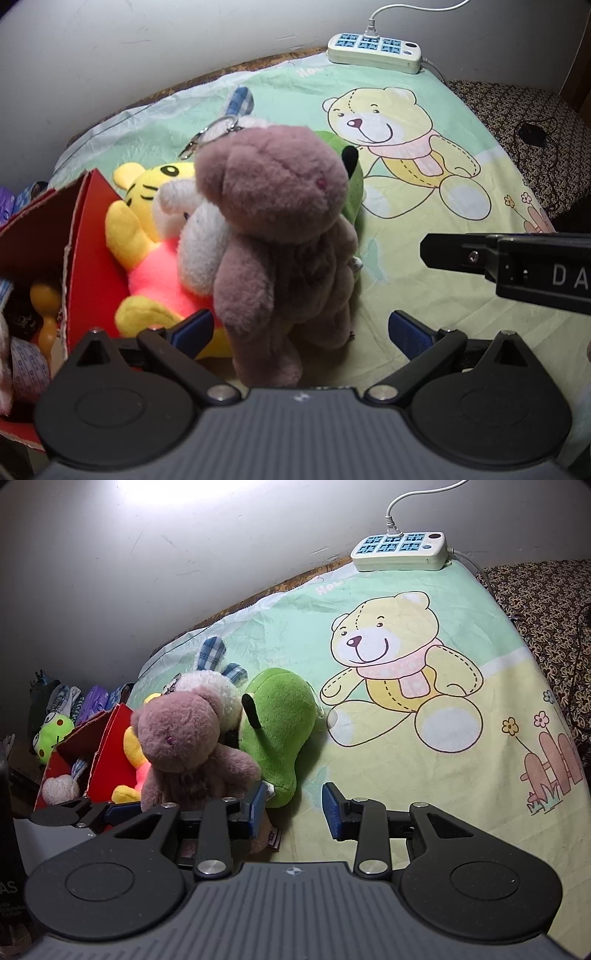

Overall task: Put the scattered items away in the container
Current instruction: 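Grasp the pink-brown teddy bear with the right tool and lift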

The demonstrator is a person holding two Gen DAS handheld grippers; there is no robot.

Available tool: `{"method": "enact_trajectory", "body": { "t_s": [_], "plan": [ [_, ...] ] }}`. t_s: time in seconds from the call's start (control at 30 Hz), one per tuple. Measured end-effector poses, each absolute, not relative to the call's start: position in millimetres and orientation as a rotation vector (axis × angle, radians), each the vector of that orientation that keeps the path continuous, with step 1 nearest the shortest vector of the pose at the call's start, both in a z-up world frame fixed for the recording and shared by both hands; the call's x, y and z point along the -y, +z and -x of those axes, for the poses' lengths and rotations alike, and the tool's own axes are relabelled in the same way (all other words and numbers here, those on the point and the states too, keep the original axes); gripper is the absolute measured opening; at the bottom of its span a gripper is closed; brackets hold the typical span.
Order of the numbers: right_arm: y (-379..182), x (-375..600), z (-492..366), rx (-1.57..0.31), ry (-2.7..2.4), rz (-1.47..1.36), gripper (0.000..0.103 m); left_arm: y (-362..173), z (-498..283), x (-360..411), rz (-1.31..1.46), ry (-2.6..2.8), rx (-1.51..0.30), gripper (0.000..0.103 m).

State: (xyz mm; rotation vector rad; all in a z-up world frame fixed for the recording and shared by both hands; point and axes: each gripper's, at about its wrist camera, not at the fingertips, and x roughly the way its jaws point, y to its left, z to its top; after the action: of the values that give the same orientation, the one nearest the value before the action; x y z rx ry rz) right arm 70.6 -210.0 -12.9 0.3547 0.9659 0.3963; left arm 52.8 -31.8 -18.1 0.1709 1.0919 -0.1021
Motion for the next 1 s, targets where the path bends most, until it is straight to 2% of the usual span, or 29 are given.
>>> {"method": "enact_trajectory", "body": {
  "t_s": [0.23,0.33,0.5,0.63,0.77,0.83,0.97,1.0],
  "plan": [
    [-15,208,-70,-0.975,0.402,-0.375,0.038,-19,-52,34,-0.185,-0.113,-1.088,0.102],
    [-16,207,-70,-0.977,0.412,-0.383,0.047,-21,-50,35,-0.190,-0.129,-1.087,0.102],
    [-16,202,-71,-0.976,0.446,-0.377,0.047,-25,-42,30,-0.147,-0.164,-1.087,0.101],
    [-14,193,-74,-0.965,0.497,-0.367,0.047,-21,-37,22,-0.107,-0.162,-1.039,0.095],
    [-6,182,-79,-0.926,0.583,-0.359,0.047,-13,-36,14,-0.059,-0.212,-0.972,0.096],
    [-1,173,-81,-0.896,0.618,-0.334,0.053,-13,-37,13,-0.070,-0.218,-0.954,0.096],
    [3,155,-88,-0.845,0.671,-0.241,0.055,-9,-39,14,-0.119,-0.244,-0.901,0.095],
    [2,152,-91,-0.837,0.676,-0.228,0.059,-9,-41,16,-0.145,-0.241,-0.888,0.095]
  ]
}}
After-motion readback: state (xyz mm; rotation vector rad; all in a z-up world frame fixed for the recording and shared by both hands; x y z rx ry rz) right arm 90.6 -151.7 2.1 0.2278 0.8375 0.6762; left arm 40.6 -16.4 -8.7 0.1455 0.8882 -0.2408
